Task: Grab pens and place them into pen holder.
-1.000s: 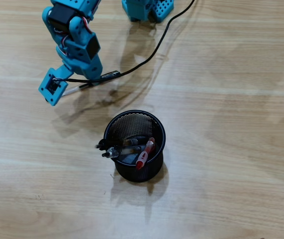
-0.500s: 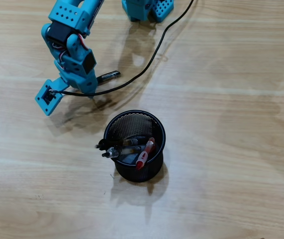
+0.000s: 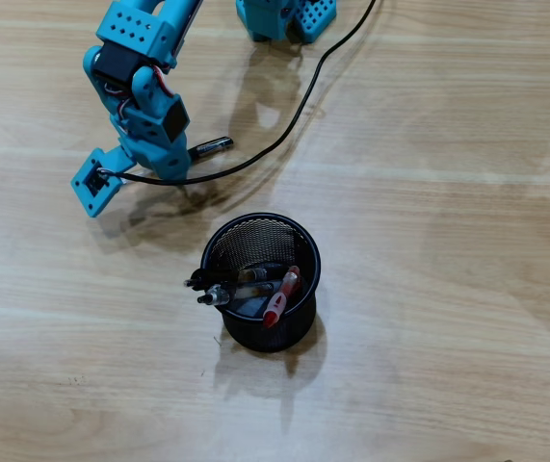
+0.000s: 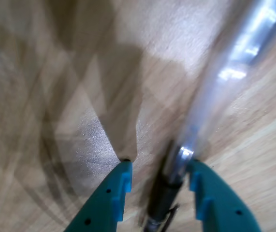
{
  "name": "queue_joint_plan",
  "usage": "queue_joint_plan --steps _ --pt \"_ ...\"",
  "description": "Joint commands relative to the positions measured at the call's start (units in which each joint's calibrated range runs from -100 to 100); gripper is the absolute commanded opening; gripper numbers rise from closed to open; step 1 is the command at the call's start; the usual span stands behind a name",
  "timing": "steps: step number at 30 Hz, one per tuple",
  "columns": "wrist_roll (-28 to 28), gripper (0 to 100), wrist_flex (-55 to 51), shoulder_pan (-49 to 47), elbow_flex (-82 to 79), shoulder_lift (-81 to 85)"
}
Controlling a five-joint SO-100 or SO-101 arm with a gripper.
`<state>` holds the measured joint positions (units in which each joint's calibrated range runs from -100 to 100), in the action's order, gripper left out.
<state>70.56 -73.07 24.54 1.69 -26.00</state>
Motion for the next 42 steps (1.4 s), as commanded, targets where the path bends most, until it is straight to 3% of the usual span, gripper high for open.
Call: queue_joint_plan --steps 1,14,25,37,42 --pt "0.2 3 0.0 0.3 -0.2 1.2" --pt "-0.3 2 0.0 0.1 -0.2 2.5" --pt "-2.6 2 -7.6 -1.6 -5.9 23.2" --pt "-2.3 2 -6.5 -12.7 -11.0 51.9" --pt "-2.7 2 5.4 -20.6 -9.7 55.3"
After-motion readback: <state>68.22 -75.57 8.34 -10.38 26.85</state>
